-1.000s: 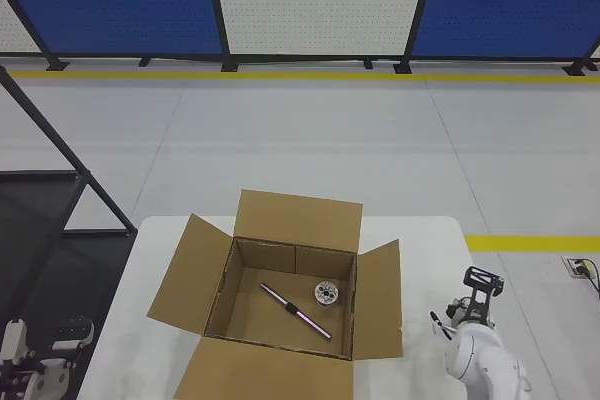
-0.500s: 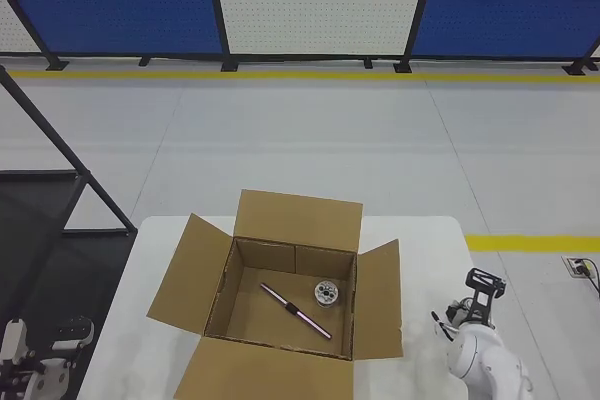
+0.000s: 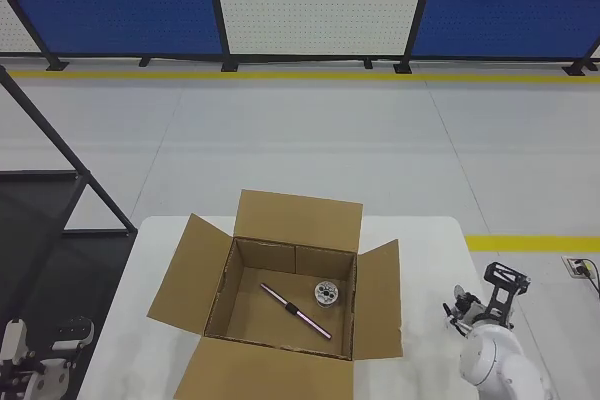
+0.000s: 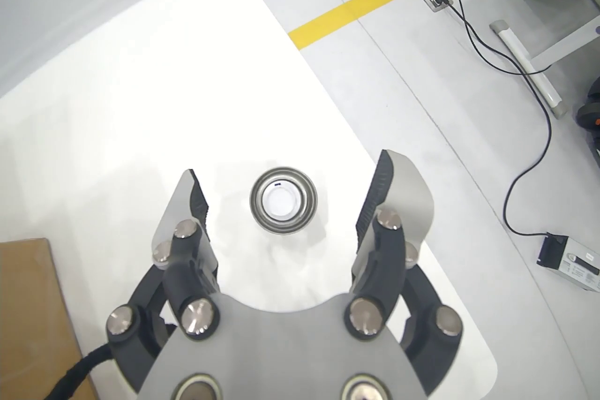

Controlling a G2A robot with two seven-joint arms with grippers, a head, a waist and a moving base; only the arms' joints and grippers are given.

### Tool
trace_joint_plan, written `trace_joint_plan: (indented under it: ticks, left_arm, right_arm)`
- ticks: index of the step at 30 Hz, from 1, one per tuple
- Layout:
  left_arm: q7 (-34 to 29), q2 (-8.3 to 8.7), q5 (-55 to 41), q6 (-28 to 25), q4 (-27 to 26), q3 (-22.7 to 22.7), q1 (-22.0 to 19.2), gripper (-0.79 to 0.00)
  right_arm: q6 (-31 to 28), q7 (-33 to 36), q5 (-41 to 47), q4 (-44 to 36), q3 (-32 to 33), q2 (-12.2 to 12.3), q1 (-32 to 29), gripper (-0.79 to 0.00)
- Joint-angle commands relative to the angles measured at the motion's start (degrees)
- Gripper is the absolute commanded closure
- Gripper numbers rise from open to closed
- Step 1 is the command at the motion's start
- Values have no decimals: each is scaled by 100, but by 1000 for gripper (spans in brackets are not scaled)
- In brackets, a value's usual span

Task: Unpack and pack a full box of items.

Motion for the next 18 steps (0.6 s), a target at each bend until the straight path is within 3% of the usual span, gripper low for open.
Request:
trace_joint_plan:
  ticks: [1, 12, 18]
  left_arm:
    - [0, 0, 0, 0, 0, 0, 0, -785]
    - [0, 0, 0, 0, 0, 0, 0, -785]
    - [0, 0, 0, 0, 0, 0, 0, -785]
  right_arm:
    - [-139, -20, 169, -413, 58, 2, -106, -785]
    - [-1625, -95, 873, -2468, -188, 41, -610, -785]
    - [-2345, 502, 820, -2918, -769, 75, -406, -785]
